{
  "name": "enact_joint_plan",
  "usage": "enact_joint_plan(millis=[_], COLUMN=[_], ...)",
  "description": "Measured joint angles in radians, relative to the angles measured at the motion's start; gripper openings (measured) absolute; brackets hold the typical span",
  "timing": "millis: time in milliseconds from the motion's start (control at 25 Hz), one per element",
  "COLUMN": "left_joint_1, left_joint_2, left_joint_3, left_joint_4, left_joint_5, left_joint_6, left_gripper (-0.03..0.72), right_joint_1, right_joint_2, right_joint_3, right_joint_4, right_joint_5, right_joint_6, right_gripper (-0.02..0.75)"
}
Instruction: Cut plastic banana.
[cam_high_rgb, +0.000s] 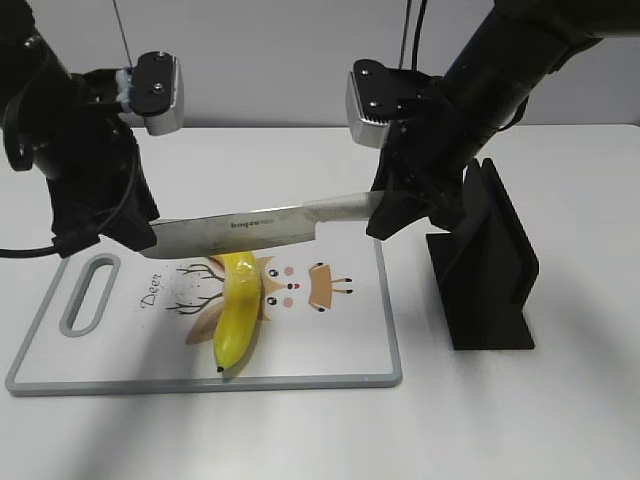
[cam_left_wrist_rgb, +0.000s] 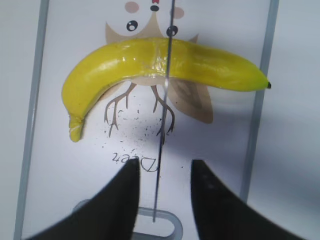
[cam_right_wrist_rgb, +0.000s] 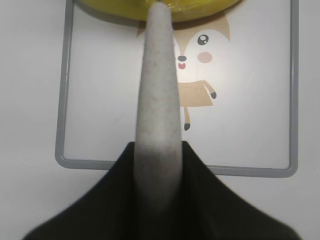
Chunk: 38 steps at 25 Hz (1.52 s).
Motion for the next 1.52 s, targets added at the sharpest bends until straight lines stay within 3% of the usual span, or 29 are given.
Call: enact_joint_plan(millis=[80, 160, 280, 360, 440, 560, 680, 800, 960, 1080, 1240, 1520], left_joint_1=[0.000, 0.000, 0.000, 0.000, 0.000, 0.000, 0.000, 0.000, 0.001, 0.006, 0.006, 0.006], left_joint_2=[-0.001, -0.005, -0.033, -0.067, -0.098, -0.134, -0.157, -0.165, -0.171, -0.185, -0.212, -0.346], left_joint_3=[0.000, 0.000, 0.000, 0.000, -0.013, -0.062, -0.130, -0.185, -0.191, -0.186, -0.186, -0.134], left_joint_4=[-0.003, 0.001, 0.032, 0.089, 0.188, 0.407, 0.582, 0.671, 0.681, 0.623, 0.538, 0.532], left_joint_5=[0.000, 0.000, -0.019, -0.053, -0.090, -0.086, -0.003, 0.130, 0.209, 0.215, 0.219, 0.219], left_joint_6=[-0.018, -0.053, -0.123, -0.225, -0.400, -0.693, -0.953, -1.101, -1.223, -1.287, -1.304, -1.305], left_gripper=[0.439, 0.548, 0.610, 0.618, 0.620, 0.620, 0.620, 0.616, 0.599, 0.592, 0.588, 0.588], right_joint_1=[0.000, 0.000, 0.000, 0.000, 0.000, 0.000, 0.000, 0.000, 0.000, 0.000, 0.000, 0.000], right_joint_2=[0.000, -0.002, -0.017, -0.032, -0.047, -0.072, -0.094, -0.108, -0.133, -0.163, -0.225, -0.401], right_joint_3=[0.000, 0.000, 0.000, 0.000, -0.007, -0.028, -0.068, -0.138, -0.209, -0.216, -0.213, -0.088], right_joint_4=[0.000, 0.000, -0.007, -0.021, -0.040, -0.065, -0.099, -0.151, -0.202, -0.214, -0.223, -0.237], right_joint_5=[0.000, 0.002, 0.002, 0.004, 0.007, 0.014, 0.026, 0.071, 0.147, 0.184, 0.198, 0.171], right_joint_6=[0.004, 0.020, 0.072, 0.139, 0.222, 0.336, 0.508, 0.695, 0.889, 1.023, 1.166, 1.295], right_gripper=[0.163, 0.163, 0.163, 0.163, 0.163, 0.163, 0.163, 0.163, 0.163, 0.163, 0.163, 0.163])
